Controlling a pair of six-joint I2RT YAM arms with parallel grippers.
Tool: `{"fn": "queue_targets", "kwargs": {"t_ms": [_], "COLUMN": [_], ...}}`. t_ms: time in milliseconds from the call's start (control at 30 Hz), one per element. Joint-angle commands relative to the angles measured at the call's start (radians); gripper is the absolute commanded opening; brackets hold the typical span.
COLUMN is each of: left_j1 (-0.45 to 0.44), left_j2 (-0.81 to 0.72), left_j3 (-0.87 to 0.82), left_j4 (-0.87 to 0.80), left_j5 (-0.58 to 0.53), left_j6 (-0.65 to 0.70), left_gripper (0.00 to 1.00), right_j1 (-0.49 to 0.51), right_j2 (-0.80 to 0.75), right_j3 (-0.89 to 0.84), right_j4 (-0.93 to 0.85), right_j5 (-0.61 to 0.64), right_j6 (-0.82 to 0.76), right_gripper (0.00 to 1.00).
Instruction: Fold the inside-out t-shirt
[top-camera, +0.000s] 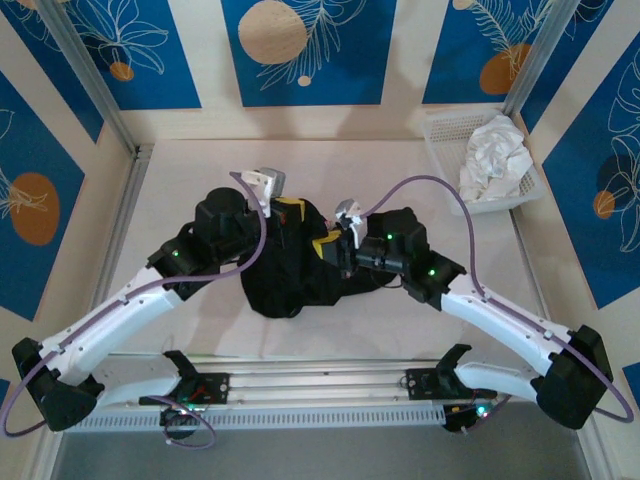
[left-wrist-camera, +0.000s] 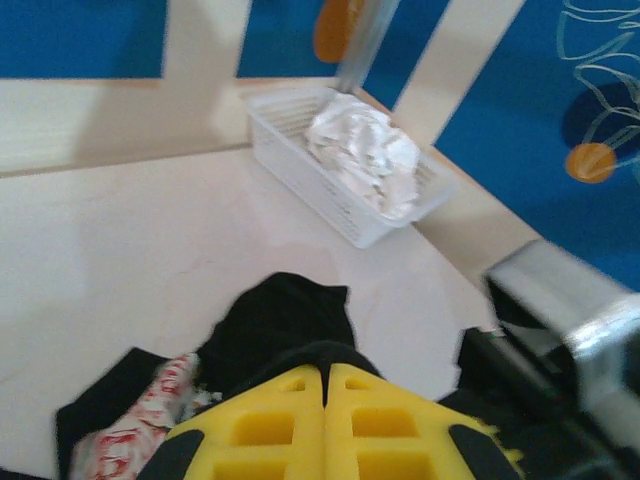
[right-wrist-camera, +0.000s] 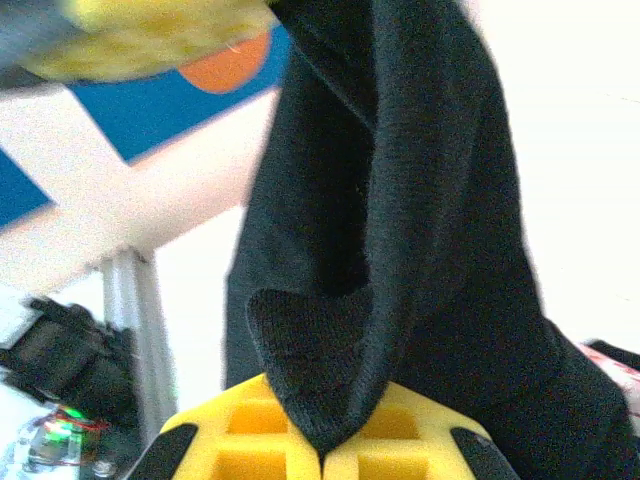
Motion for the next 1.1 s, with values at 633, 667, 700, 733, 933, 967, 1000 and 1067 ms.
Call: {"fn": "queue_targets", "kwargs": {"t_ms": [633,667,700,733,933,967,1000,1067], "left_j1": [0.010,0.010,0.011,0.011,0.012,0.013,0.015,0.023], "left_j2": [-0.027,-0.012,0.006,0.024,0.094,0.099,0.104,0.101], "left_j3": [-0.097,-0.095,-0.093,-0.088,-0.082,-0.082,-0.080,-0.073], "left_j4": [-0.153,-0.151,-0.153,-0.156,-0.123,-0.116,-0.112,-0.114], "left_j5": [0.145,0.158,0.164,0.166,0.215,0.220,0.222,0.228], "left_j6": [0.084,0.079,0.076,0.073,0.057,0.056,0.055,0.055], "left_gripper": [0.48,0.49,0.49,0.49,0.37,0.33,0.27,0.15], "right_j1": [-0.151,-0.152,-0.153,-0.154,-0.161,-0.163,-0.166,-0.171], "right_j2": [0.003,-0.001,-0.007,-0.013,-0.058,-0.066,-0.074,-0.097], "right_j3": [-0.121,-0.123,-0.123,-0.123,-0.132,-0.136,-0.139,-0.138], "right_j4": [0.427,0.426,0.424,0.418,0.377,0.373,0.368,0.337], "right_j5": [-0.224,-0.224,-0.222,-0.219,-0.202,-0.200,-0.199,-0.192], "right_j6": [0.342,0.344,0.345,0.343,0.326,0.324,0.321,0.301], "right_gripper": [0.00,0.00,0.00,0.00,0.00,0.00,0.00,0.00]}}
